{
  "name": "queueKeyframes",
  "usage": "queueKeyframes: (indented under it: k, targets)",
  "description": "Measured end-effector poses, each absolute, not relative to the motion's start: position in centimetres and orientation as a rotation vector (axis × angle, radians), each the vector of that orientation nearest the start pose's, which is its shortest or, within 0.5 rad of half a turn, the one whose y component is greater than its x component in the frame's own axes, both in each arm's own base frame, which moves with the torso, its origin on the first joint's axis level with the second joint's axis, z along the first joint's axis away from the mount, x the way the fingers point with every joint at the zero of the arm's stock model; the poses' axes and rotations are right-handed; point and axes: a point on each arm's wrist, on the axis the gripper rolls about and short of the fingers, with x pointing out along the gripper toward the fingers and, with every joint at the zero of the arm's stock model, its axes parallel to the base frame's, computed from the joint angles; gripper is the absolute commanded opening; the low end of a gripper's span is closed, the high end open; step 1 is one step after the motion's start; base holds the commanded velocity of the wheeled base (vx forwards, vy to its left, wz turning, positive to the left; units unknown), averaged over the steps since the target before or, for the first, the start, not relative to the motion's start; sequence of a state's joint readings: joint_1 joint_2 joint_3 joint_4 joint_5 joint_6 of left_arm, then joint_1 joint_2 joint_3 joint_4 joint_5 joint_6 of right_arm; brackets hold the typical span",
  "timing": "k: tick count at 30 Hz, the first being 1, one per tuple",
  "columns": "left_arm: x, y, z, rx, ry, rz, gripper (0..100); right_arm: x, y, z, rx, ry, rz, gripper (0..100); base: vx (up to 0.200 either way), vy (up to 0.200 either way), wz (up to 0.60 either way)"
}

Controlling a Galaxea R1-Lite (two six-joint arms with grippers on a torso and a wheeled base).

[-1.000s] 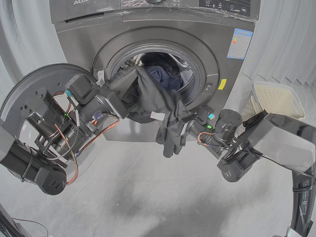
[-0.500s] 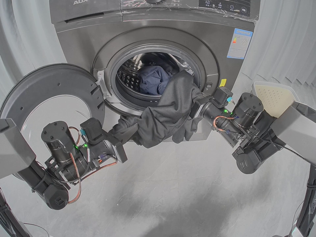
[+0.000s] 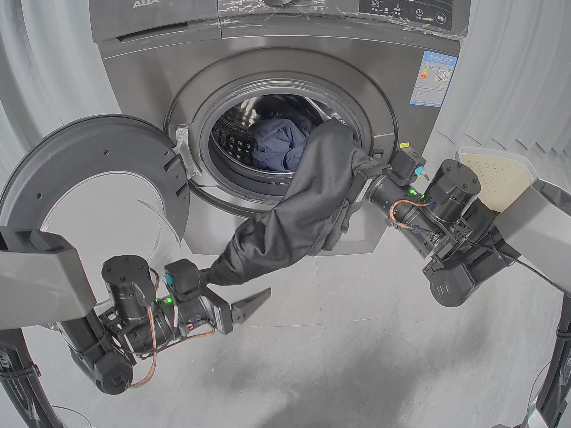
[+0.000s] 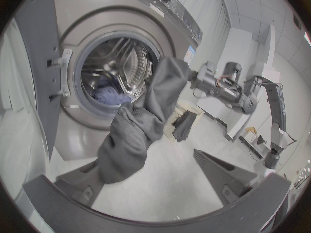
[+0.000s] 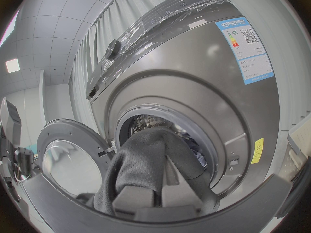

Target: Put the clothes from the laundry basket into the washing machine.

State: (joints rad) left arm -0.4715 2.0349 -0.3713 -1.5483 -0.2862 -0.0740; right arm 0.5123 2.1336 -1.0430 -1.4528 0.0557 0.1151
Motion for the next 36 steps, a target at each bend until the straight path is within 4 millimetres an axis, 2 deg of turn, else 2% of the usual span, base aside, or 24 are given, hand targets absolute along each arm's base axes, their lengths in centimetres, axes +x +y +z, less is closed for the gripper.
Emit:
queueKeyframes:
  k: [7, 11, 15, 24, 30, 36]
  targets:
    - [22.8, -13.4, 5.2, 0.000, 0.286, -0.849, 100, 35.7, 19.7, 18.0, 0.199, -0.357, 0.571, 0, 0.000, 0.000, 0.00]
    - [22.5, -13.5, 5.2, 0.009, 0.289, -0.875, 100, 35.5, 20.3, 18.0, 0.202, -0.357, 0.584, 0, 0.000, 0.000, 0.00]
    - [23.9, -14.4, 6.5, -0.015, 0.207, -0.879, 100, 35.2, 21.1, 17.7, 0.205, -0.349, 0.603, 0, 0.000, 0.000, 0.00]
    - [28.1, -17.9, 9.7, -0.074, -0.012, -0.870, 100, 34.3, 23.3, 16.9, 0.210, -0.325, 0.656, 0, 0.000, 0.000, 0.00]
    - [30.4, -19.9, 9.4, -0.091, -0.061, -0.855, 100, 33.3, 25.1, 16.8, 0.221, -0.316, 0.689, 0, 0.000, 0.000, 0.00]
    - [32.0, -20.8, 8.7, -0.095, -0.077, -0.839, 100, 32.4, 26.2, 16.8, 0.230, -0.312, 0.714, 0, 0.000, 0.000, 0.00]
